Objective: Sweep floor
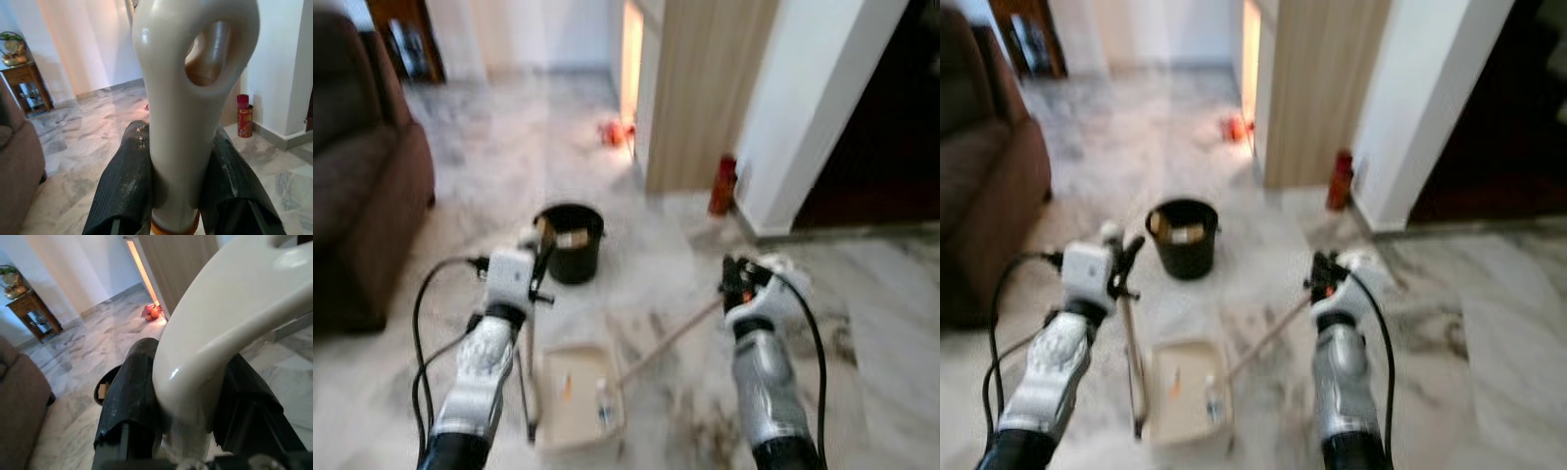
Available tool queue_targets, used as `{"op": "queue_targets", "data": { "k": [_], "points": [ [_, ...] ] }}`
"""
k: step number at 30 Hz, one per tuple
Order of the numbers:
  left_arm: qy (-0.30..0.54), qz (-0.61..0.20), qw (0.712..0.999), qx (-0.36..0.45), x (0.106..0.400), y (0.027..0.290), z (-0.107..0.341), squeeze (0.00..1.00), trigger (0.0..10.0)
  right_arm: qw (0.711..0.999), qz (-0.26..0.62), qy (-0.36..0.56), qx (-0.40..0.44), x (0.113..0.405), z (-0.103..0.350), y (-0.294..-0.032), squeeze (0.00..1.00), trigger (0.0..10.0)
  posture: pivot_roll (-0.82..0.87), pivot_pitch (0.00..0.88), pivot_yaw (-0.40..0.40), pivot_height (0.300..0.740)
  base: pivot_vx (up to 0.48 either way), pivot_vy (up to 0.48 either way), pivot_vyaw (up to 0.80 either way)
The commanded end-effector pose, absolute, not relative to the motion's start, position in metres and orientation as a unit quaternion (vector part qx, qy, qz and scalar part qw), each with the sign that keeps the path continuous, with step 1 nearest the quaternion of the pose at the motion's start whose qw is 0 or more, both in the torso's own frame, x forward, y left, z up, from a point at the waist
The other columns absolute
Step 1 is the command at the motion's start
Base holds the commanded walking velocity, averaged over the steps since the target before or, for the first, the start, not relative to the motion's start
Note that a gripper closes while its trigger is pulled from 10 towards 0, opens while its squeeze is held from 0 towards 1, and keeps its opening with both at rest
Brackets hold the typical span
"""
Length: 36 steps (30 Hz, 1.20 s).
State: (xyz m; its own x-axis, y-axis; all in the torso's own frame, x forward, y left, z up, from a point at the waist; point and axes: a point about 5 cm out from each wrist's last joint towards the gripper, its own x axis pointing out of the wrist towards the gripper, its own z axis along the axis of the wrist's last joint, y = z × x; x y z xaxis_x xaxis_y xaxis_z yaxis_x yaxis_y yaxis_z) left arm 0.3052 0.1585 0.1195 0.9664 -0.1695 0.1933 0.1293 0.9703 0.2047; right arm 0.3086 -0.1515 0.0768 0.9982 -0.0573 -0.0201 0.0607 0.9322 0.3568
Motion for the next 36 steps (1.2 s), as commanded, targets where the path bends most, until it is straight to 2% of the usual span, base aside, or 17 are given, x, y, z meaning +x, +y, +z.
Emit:
{"op": "queue_targets", "data": {
  "k": [1, 8, 15, 36],
  "points": [
    [-0.134, -0.081, 0.984, 0.086, 0.308, 0.153, 0.133, 0.0, 10.0, 0.979, -0.021, -0.028, 0.199, 0.314, 0.092, -0.149, 0.0, 10.0, 0.04, 0.0, -0.008, 0.74, 0.247, 0.0, 0.0],
    [-0.133, -0.077, 0.984, 0.085, 0.309, 0.154, 0.132, 0.0, 10.0, 0.982, -0.012, -0.029, 0.188, 0.314, 0.093, -0.148, 0.0, 10.0, 0.04, 0.0, -0.014, 0.74, 0.28, 0.0, 0.0],
    [-0.132, -0.073, 0.985, 0.086, 0.309, 0.154, 0.131, 0.0, 10.0, 0.983, -0.002, -0.029, 0.183, 0.315, 0.094, -0.146, 0.0, 10.0, 0.04, 0.0, -0.019, 0.74, 0.301, 0.0, 0.66],
    [-0.133, -0.066, 0.985, 0.088, 0.31, 0.156, 0.132, 0.0, 10.0, 0.982, 0.032, -0.02, 0.186, 0.315, 0.094, -0.135, 0.0, 10.0, 0.05, 0.0, -0.021, 0.74, 0.304, 0.0, 0.02]
  ]
}}
